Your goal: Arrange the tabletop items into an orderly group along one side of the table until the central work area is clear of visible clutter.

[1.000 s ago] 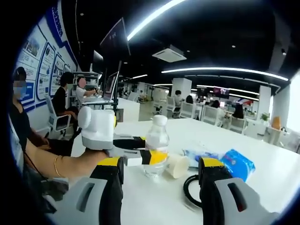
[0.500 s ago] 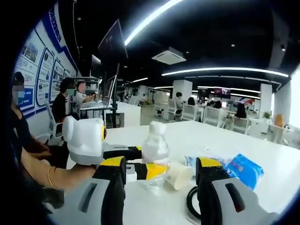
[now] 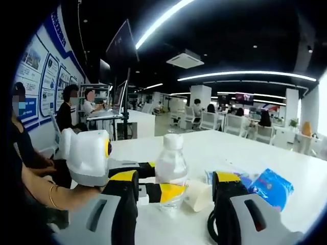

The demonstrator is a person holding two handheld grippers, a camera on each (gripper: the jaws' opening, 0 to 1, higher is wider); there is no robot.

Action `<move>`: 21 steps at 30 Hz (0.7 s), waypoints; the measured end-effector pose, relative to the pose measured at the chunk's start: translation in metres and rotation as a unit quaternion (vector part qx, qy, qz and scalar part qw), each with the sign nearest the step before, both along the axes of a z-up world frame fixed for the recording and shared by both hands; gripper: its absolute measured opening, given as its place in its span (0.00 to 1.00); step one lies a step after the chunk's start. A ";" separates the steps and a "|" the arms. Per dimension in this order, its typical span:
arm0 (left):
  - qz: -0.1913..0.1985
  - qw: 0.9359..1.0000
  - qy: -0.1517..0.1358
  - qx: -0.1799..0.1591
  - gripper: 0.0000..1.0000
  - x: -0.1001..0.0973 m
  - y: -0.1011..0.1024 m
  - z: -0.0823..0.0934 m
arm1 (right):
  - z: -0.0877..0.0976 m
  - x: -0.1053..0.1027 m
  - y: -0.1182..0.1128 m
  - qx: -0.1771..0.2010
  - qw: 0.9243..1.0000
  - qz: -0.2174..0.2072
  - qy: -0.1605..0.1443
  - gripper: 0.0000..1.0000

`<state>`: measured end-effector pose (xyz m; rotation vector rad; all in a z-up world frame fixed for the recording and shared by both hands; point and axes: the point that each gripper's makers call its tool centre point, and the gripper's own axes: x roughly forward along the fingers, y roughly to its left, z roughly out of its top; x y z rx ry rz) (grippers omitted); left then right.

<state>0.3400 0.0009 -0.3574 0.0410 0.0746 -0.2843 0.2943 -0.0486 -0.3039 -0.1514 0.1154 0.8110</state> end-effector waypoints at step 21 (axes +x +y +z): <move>0.002 1.000 -0.001 0.000 0.37 0.001 -0.001 0.000 | 0.004 0.014 0.025 0.019 1.000 0.013 0.016 0.51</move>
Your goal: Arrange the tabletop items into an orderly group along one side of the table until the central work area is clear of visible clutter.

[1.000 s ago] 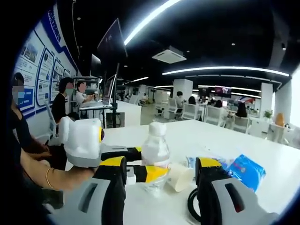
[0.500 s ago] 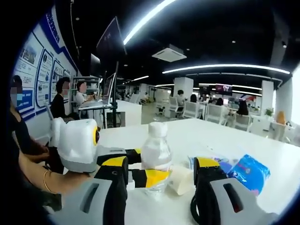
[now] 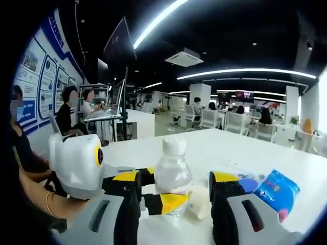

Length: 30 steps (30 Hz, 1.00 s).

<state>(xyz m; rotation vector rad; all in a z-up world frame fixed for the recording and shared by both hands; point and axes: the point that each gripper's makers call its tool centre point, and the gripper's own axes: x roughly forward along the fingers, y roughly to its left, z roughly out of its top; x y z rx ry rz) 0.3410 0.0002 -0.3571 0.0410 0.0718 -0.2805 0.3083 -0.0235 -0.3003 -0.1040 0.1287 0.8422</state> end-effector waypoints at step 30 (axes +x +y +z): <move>-0.001 1.000 0.001 -0.001 0.37 0.001 -0.001 0.000 | 0.005 0.023 0.025 0.016 1.000 0.003 -0.006 0.45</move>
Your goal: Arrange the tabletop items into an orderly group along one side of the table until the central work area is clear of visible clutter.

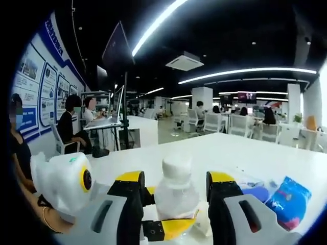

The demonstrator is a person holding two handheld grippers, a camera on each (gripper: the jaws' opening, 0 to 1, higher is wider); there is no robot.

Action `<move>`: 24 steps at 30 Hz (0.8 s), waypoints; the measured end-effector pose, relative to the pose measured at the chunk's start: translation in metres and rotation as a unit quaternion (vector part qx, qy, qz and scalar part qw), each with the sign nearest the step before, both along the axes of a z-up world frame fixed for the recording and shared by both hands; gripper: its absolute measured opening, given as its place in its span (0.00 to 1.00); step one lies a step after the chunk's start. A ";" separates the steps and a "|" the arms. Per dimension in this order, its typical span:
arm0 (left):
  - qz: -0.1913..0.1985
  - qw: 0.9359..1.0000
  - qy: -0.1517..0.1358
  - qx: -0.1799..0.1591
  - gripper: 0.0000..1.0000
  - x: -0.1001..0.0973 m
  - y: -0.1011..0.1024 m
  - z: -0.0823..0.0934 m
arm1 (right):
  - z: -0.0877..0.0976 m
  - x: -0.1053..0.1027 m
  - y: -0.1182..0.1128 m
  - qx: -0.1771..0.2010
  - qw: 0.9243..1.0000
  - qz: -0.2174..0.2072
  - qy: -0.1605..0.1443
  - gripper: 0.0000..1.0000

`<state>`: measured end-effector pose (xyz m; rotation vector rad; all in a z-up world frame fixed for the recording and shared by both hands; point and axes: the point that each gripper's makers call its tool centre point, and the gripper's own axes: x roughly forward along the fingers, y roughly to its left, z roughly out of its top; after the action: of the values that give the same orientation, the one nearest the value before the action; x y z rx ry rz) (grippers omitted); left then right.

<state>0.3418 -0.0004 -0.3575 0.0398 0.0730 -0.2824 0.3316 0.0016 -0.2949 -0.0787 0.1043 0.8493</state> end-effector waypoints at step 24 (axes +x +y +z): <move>0.002 1.000 0.002 0.002 0.37 -0.001 0.001 -0.001 | 0.002 0.003 0.009 -0.014 1.000 0.010 -0.012 0.28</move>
<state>0.3411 0.0003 -0.3582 0.0424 0.0779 -0.2782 0.3351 0.0106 -0.2926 -0.1167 0.0923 0.8669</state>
